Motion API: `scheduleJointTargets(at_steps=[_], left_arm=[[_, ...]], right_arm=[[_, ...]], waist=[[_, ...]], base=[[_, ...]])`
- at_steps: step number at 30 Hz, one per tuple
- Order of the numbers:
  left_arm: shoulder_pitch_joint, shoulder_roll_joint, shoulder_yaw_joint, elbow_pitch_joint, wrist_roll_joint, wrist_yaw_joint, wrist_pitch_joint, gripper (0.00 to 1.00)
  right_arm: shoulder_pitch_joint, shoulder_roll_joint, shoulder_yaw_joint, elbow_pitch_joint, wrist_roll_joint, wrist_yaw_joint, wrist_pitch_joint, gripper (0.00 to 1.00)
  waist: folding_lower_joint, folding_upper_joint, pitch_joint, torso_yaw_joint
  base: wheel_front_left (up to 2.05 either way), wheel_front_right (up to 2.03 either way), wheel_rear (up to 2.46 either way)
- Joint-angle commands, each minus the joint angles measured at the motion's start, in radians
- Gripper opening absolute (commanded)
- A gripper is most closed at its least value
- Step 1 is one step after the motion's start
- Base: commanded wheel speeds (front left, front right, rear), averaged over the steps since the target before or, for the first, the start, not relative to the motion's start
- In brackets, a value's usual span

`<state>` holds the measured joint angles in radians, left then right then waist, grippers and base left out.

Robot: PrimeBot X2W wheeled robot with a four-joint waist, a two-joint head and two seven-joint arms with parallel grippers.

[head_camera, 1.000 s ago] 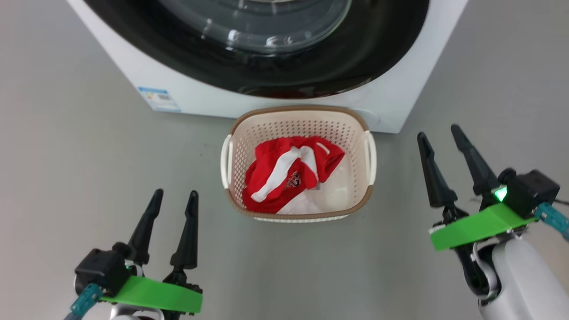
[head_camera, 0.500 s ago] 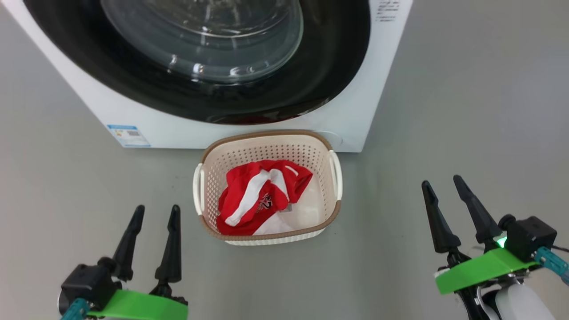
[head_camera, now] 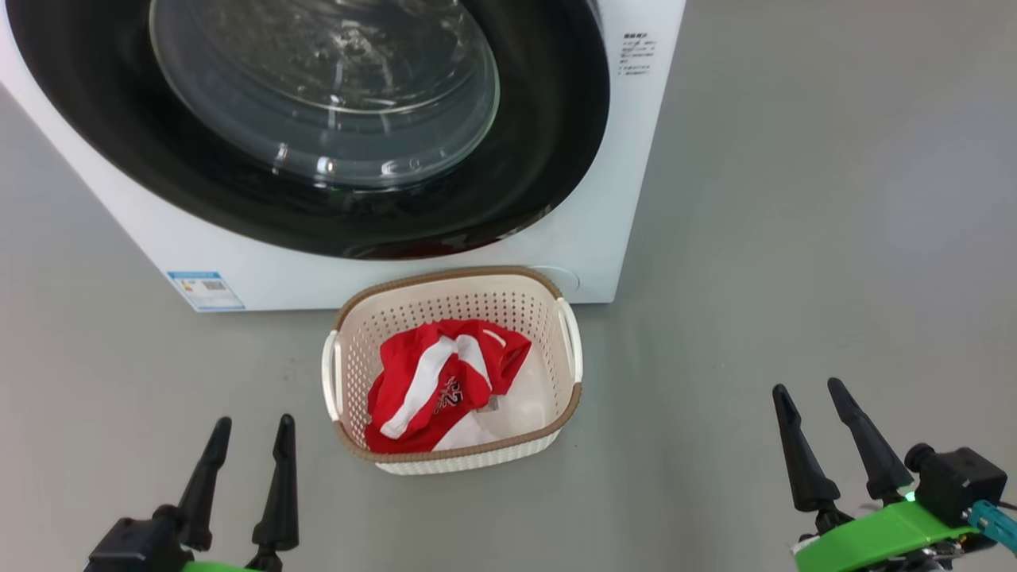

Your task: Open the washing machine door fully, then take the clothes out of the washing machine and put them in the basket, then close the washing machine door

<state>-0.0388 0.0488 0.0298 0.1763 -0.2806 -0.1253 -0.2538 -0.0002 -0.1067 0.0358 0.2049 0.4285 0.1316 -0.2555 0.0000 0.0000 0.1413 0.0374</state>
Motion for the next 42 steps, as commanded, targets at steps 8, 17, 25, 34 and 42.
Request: scheduleJointTargets(at_steps=[8, 17, 25, 34, 42], left_arm=[[0.036, 0.021, 0.058, -0.028, 0.011, -0.005, -0.008, 1.0], [0.085, 0.02, 0.06, -0.039, 0.006, -0.005, -0.008, 1.0], [0.114, 0.018, 0.052, -0.057, -0.009, -0.005, -0.008, 1.0], [0.111, 0.017, 0.046, -0.058, -0.02, -0.005, -0.008, 1.0], [0.126, -0.01, 0.011, 0.014, -0.025, 0.002, 0.008, 0.0]], right_arm=[[0.039, -0.003, 0.005, -0.031, -0.002, -0.001, -0.006, 1.0], [0.09, -0.006, -0.008, -0.033, -0.003, -0.001, -0.006, 1.0], [0.122, 0.0, -0.022, -0.036, -0.006, -0.001, -0.006, 1.0], [0.118, 0.004, -0.027, -0.04, -0.008, -0.001, -0.006, 1.0], [0.125, 0.03, -0.046, 0.033, 0.002, 0.0, 0.001, 0.0]], waist=[[0.0, 0.0, -0.042, -0.031], [0.0, 0.0, -0.07, -0.044], [0.0, 0.0, -0.082, -0.052], [0.0, 0.0, -0.079, -0.052], [0.0, 0.0, -0.08, -0.048]], base=[[0.0, 0.0, 0.0], [0.0, 0.0, 0.0], [0.0, 0.0, 0.0], [0.0, 0.0, 0.0], [0.0, 0.0, 0.0]])
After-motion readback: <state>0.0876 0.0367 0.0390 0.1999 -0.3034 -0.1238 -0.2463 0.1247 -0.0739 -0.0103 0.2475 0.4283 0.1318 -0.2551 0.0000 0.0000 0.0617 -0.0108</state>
